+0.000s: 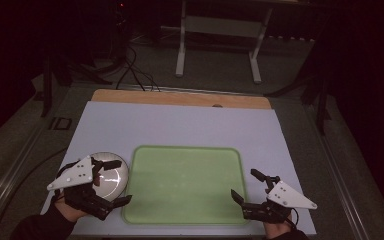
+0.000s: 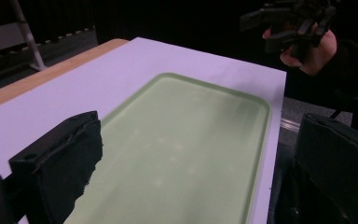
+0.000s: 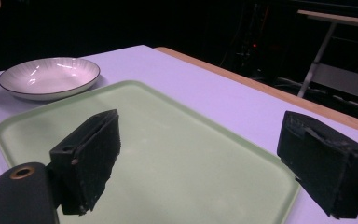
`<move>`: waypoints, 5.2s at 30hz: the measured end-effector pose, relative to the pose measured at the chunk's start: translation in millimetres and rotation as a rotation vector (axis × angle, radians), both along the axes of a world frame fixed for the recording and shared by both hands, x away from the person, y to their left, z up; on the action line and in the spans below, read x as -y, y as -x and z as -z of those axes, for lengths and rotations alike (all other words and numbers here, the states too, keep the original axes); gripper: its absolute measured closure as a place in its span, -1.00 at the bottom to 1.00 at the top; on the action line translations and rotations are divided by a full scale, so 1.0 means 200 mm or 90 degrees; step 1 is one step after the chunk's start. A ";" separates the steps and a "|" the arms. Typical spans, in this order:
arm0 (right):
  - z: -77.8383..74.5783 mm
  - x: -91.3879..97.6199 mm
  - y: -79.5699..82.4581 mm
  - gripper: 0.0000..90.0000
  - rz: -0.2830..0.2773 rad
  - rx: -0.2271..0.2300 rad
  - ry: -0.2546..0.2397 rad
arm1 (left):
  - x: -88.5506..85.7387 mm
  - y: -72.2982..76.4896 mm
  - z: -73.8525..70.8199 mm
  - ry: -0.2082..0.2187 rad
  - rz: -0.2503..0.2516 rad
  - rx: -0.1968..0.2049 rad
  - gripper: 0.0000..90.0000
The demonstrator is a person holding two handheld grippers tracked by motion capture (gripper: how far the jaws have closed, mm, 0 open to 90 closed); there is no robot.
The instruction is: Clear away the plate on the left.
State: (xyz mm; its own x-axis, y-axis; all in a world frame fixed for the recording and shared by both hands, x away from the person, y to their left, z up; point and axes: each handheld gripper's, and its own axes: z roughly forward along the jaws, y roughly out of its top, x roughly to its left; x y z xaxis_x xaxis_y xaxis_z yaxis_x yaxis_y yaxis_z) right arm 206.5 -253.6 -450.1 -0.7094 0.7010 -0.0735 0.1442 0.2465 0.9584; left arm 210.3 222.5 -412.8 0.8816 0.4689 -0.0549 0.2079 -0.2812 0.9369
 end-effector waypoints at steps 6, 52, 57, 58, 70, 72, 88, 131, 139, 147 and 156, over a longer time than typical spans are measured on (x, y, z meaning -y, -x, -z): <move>0.00 0.00 0.00 -0.71 -0.002 0.000 -0.001 | -0.02 -0.03 -0.06 -0.006 -0.005 -0.005 -0.98; 0.02 -0.04 -0.03 -0.71 -0.009 -0.012 0.011 | -0.41 -0.16 -0.06 -0.035 -0.173 -0.031 -0.87; 0.02 -0.04 -0.03 -0.70 -0.008 -0.012 0.012 | -0.45 -0.16 0.01 -0.034 -0.185 -0.047 -0.86; 0.02 -0.05 -0.03 -0.71 -0.008 -0.013 0.011 | -0.46 -0.16 0.02 -0.034 -0.189 -0.049 -0.85; 0.02 -0.05 -0.03 -0.70 -0.010 -0.014 0.017 | -0.56 -0.15 0.19 -0.047 -0.212 -0.108 -0.80; 0.02 -0.05 -0.03 -0.70 -0.011 -0.013 0.020 | -0.59 -0.15 0.21 -0.041 -0.221 -0.119 -0.79; 0.02 -0.06 -0.03 -0.70 -0.014 -0.010 0.026 | -0.72 -0.16 0.38 -0.070 -0.292 -0.204 -0.57; 0.03 -0.09 -0.04 -0.69 -0.022 -0.019 0.039 | -0.86 -0.32 0.61 -0.014 -0.347 -0.489 0.71; 0.03 -0.08 -0.04 -0.68 -0.019 -0.026 0.035 | -0.86 -0.34 0.60 0.009 -0.361 -0.534 0.78; 0.04 -0.08 -0.05 -0.68 -0.017 -0.027 0.031 | -0.85 -0.35 0.59 0.021 -0.393 -0.552 0.85; 0.04 -0.07 -0.05 -0.68 -0.012 -0.029 0.028 | -0.84 -0.36 0.57 0.024 -0.398 -0.549 0.87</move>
